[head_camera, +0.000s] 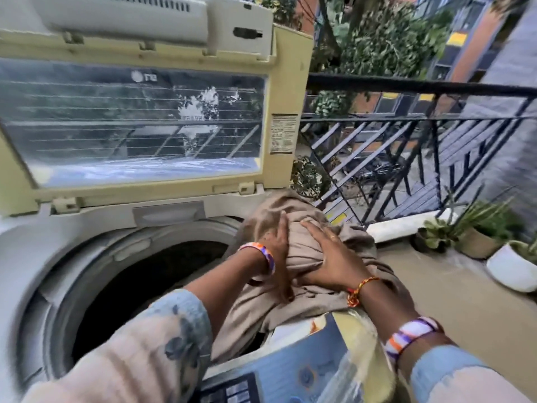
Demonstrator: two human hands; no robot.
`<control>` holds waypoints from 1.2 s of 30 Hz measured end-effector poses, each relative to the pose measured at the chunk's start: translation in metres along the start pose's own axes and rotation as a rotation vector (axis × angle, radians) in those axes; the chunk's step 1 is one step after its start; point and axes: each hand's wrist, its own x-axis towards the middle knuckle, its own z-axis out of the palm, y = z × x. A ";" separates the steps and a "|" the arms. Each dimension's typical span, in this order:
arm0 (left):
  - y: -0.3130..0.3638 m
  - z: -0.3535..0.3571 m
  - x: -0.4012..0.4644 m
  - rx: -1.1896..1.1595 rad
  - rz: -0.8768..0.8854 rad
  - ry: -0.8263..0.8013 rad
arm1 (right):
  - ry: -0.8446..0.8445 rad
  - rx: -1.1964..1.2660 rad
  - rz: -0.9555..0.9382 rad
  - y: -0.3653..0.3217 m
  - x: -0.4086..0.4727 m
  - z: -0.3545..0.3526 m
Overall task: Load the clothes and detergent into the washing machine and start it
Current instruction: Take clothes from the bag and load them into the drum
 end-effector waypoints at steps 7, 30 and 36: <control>-0.001 0.008 0.014 -0.119 -0.047 -0.050 | 0.079 0.215 -0.057 0.016 0.005 0.006; 0.089 -0.073 -0.058 -1.114 0.282 0.734 | 0.577 0.231 -0.258 0.049 -0.060 -0.058; 0.066 -0.112 -0.098 -1.291 0.353 0.987 | 0.783 0.149 -0.394 -0.019 -0.038 -0.120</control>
